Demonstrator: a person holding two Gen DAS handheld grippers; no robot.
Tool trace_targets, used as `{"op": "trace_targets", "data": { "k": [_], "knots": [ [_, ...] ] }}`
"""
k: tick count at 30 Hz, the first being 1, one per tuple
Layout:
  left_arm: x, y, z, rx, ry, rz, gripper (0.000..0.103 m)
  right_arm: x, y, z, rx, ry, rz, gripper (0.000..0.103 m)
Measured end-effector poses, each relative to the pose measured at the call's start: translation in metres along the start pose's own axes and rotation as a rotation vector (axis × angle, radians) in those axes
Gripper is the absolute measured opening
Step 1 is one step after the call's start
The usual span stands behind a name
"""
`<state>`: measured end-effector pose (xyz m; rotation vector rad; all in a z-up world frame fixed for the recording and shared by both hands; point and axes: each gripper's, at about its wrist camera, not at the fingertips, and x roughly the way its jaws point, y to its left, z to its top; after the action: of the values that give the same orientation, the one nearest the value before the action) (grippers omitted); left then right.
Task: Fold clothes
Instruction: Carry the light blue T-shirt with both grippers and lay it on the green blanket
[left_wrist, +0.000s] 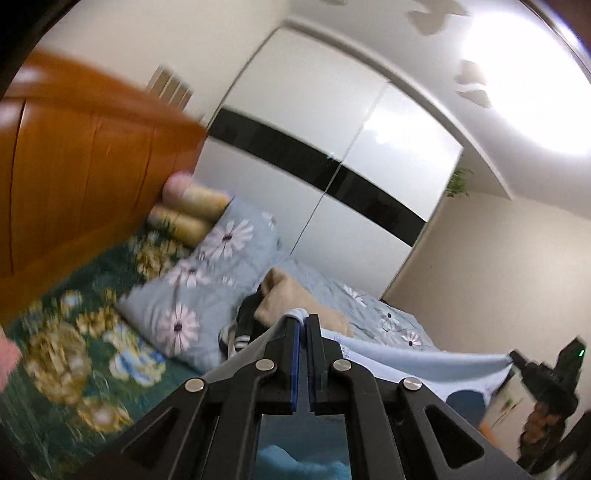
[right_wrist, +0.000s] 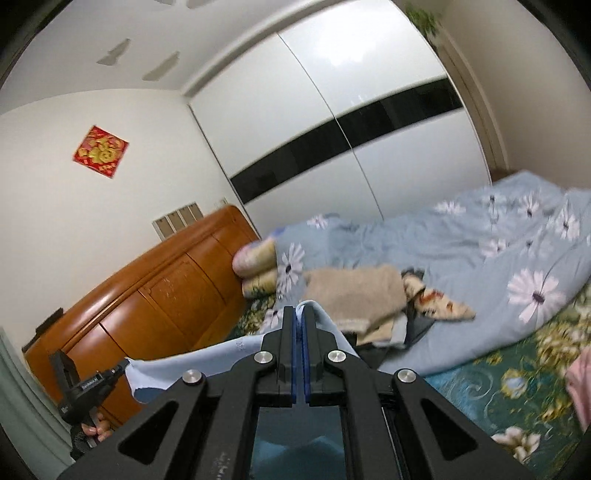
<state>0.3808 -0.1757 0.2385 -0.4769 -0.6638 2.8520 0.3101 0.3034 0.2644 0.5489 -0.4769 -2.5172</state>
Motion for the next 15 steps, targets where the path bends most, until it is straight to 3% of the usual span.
{"op": "trace_targets", "data": {
  "k": [9, 12, 15],
  "knots": [
    [-0.026, -0.036, -0.01, 0.086, -0.032, -0.056, 0.004, -0.069, -0.015, -0.023, -0.016, -0.078, 0.023, 0.002],
    [0.008, -0.041, -0.01, 0.116, 0.014, -0.02, 0.004, -0.063, -0.019, -0.019, -0.057, -0.06, -0.03, 0.002],
    [0.055, -0.031, -0.023, 0.094, 0.108, 0.023, 0.004, -0.031, -0.037, -0.023, -0.051, 0.014, -0.098, 0.002]
  ]
}}
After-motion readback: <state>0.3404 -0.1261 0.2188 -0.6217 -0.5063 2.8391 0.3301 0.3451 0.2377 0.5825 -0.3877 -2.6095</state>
